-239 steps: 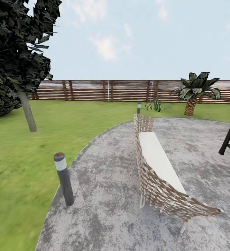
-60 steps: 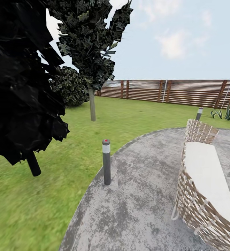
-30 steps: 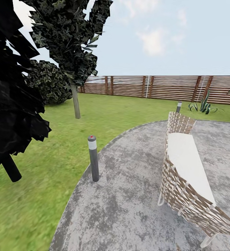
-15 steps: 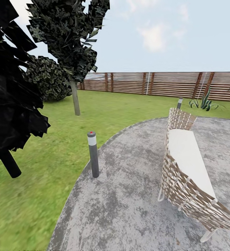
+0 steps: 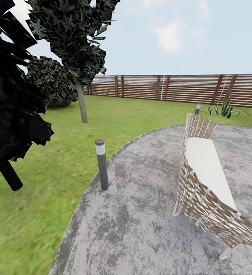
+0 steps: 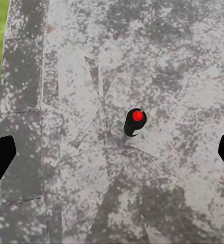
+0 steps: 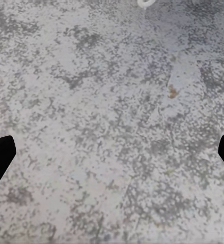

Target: Pick up the pesticide atomizer in the garden and spray insectifuge to fully cover both potted plants in the garden.

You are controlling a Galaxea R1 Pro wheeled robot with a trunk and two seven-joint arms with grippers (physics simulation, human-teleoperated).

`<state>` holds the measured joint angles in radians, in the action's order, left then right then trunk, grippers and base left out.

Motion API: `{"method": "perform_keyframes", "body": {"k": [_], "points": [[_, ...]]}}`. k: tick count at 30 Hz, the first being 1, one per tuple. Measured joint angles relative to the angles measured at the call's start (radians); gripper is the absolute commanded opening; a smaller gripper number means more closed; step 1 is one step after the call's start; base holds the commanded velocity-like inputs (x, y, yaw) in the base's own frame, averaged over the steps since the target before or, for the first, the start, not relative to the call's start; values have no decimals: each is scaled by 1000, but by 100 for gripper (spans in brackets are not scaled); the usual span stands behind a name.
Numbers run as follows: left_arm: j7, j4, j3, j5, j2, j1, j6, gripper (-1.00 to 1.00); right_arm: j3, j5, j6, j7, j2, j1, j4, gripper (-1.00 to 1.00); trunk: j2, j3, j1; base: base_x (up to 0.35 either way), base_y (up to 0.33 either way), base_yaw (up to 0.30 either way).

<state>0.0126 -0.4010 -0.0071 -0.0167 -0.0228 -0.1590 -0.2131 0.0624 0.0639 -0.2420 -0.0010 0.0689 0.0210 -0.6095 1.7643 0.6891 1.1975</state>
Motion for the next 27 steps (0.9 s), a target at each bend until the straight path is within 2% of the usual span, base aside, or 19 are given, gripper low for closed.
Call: {"method": "perform_keyframes", "body": {"k": [19, 27], "points": [[0, 0, 0, 0, -1, 0, 0, 100, 0, 0, 0, 0, 2, 0, -1, 100, 133, 90, 73, 0, 0, 0], [0, 0, 0, 0, -1, 0, 0, 100, -3, -4, -1, 4, 8, 0, 0, 100, 189, 118, 104, 0, 0, 0]]}}
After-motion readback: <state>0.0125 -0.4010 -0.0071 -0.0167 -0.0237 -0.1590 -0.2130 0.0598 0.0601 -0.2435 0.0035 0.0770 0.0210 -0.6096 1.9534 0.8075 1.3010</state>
